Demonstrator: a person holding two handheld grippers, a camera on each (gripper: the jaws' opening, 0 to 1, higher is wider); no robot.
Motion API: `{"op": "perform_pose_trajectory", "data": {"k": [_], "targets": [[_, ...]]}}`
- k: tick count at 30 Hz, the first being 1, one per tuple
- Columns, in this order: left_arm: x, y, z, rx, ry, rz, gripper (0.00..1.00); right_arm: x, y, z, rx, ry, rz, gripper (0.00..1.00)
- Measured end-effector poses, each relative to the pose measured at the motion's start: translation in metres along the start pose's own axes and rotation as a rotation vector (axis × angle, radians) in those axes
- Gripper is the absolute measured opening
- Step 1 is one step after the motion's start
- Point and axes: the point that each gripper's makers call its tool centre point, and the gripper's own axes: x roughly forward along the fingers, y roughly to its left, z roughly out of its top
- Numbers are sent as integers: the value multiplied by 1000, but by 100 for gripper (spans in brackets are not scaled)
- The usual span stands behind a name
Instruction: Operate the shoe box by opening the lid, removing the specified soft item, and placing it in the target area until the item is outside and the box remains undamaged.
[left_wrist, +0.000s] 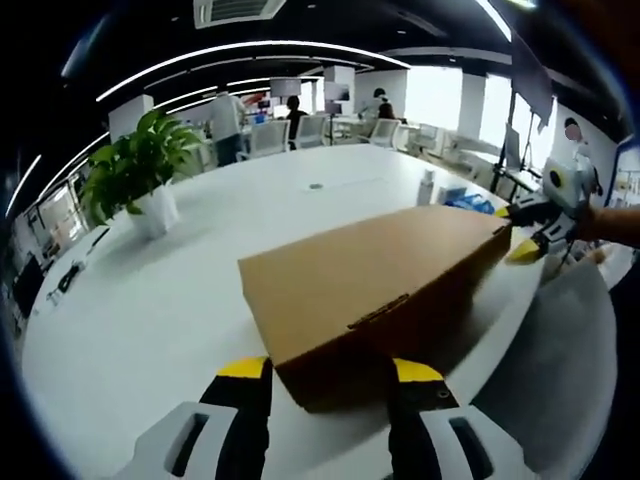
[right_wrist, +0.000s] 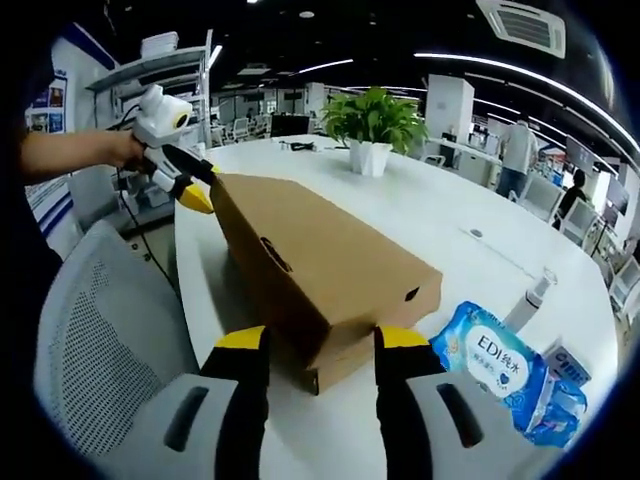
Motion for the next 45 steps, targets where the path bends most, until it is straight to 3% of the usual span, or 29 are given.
{"op": "perform_pose_trajectory", "data": {"k": [9,31,45], "targets": [[5,-1,-10,-13,18,-5,46,3,0,-5,56,11,4,36],[24,1,-26,-27,102,6,45,23,-5,-31,34,67,1,33],[39,10,-15,-14,110,10,45,33,-23,-25,45,65,1,33]]}}
